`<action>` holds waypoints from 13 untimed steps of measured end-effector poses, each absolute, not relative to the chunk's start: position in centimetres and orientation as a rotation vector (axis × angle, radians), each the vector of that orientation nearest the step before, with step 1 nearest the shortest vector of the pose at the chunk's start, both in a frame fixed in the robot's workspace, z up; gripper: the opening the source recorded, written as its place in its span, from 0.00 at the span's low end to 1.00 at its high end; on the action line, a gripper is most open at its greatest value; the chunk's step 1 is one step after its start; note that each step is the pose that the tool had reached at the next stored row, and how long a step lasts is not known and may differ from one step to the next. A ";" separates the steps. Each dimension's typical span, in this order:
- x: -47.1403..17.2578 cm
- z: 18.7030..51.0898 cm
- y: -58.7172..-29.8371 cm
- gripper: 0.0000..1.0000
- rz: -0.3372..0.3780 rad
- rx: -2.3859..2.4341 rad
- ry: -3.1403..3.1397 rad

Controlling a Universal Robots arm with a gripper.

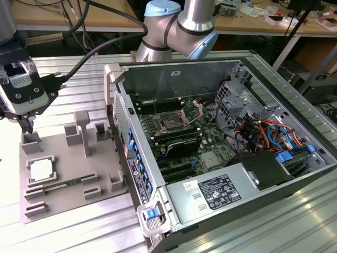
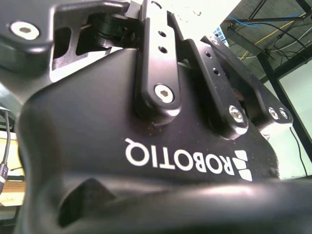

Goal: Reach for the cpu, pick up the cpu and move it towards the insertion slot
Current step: 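Reach for the cpu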

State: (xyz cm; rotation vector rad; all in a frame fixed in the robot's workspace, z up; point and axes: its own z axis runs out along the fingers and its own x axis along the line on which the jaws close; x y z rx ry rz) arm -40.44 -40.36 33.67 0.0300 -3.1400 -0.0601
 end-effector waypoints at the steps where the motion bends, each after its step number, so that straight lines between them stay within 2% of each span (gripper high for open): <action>1: -40.4 33.6 -40.4 0.11 -0.060 0.030 -3.140; 13: -40.4 33.3 -40.4 0.11 -0.060 0.030 -3.140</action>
